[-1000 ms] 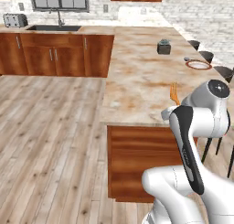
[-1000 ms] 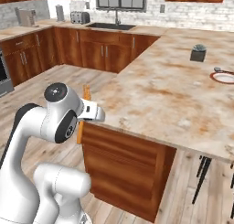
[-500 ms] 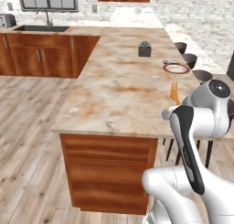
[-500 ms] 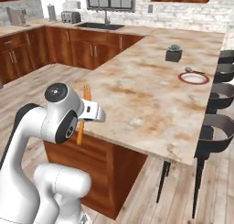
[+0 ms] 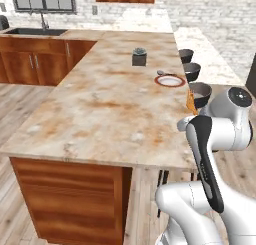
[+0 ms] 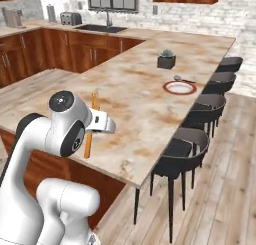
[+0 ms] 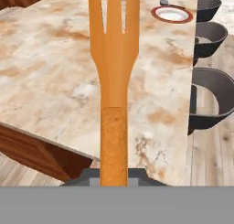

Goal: Take the fork and place it on the left side of the plate. Then take the spoon and place it on the right side of the plate. Make sure they're directly next to the plate.

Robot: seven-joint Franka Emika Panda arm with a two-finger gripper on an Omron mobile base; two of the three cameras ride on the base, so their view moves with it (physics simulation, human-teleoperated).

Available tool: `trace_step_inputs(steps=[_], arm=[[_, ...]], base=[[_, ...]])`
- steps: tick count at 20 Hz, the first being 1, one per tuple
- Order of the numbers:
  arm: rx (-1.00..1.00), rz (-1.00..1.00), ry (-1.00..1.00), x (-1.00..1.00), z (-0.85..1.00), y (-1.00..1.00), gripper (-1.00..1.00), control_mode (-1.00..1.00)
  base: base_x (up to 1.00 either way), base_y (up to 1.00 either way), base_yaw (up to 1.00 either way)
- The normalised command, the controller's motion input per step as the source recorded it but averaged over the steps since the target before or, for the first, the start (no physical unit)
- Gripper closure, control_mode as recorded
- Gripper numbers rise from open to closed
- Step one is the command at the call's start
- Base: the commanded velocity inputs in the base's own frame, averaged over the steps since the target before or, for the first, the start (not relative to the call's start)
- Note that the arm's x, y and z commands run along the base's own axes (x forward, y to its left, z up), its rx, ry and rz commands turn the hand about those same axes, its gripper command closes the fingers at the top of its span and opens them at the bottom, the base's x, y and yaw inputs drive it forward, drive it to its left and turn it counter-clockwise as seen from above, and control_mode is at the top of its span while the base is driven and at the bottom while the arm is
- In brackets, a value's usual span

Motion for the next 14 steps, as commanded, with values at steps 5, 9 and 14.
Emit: trace_step_inputs(steps=[5,9,14], arm=[[0.00,0.00,0.00,0.00,0.00,0.00,1.00,1.00],[0.00,0.00,0.00,0.00,0.00,0.00,1.00,1.00],[0.00,0.00,0.00,0.00,0.00,0.00,1.00,1.00]], base=[[0.29,-1.00,0.14],[0.28,-1.00,0.15],[0.32,-1.00,0.17]])
